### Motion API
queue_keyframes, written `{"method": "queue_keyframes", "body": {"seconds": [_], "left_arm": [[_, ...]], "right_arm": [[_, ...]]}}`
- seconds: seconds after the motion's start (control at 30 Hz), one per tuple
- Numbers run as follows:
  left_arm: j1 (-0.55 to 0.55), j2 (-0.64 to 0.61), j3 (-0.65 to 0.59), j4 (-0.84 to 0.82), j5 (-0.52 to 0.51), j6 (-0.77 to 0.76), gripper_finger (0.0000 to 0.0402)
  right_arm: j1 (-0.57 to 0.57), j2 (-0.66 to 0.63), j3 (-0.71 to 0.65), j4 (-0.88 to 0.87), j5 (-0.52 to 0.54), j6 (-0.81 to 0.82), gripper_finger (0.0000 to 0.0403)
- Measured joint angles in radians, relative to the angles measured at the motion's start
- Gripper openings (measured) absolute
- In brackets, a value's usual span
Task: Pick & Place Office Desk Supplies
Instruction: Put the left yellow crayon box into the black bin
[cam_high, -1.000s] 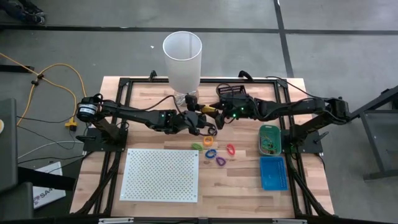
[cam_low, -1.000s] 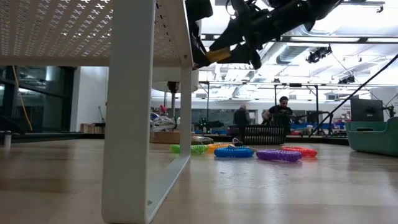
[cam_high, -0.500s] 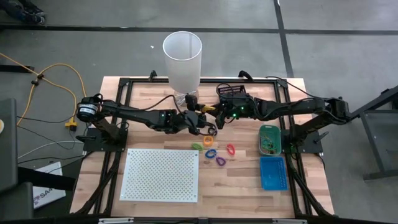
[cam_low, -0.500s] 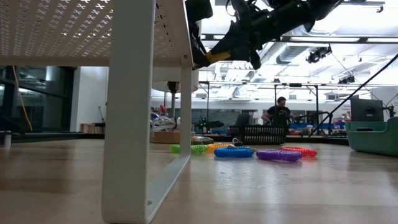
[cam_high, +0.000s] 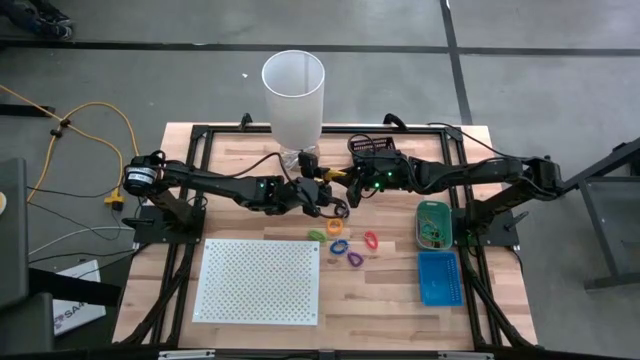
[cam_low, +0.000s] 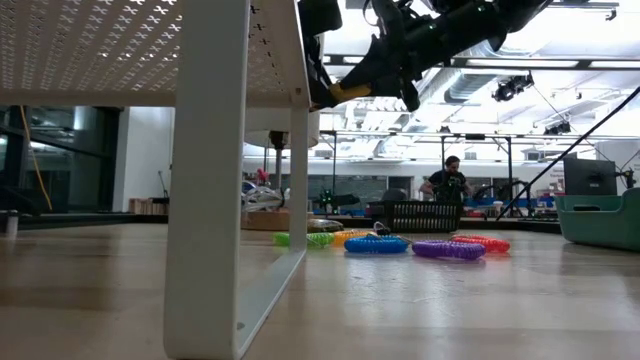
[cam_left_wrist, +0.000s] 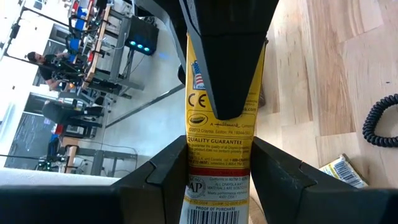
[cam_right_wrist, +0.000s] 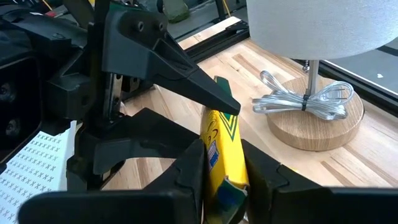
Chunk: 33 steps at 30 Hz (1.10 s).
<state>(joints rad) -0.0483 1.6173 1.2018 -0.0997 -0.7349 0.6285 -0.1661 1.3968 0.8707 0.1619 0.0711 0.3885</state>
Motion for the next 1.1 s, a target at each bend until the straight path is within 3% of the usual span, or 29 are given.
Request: {"method": "queue_keyframes", "body": {"seconds": [0.33,0.83,1.1], "left_arm": [[0.0,0.0,0.0,0.0,0.0,0.0,0.0158],[0.0,0.0,0.0,0.001,0.024,0.027,0.0216],[0.0,0.0,-0.001,0.0,0.026,0.028,0.0221]], "right_arm": [[0.0,0.0,0.0,0.0,0.0,0.0,0.0065],[0.0,0.0,0.0,0.0,0.0,0.0,0.0064],[0.0,0.0,0.0,-0.06,-0.002,0.008,0.0064]]}}
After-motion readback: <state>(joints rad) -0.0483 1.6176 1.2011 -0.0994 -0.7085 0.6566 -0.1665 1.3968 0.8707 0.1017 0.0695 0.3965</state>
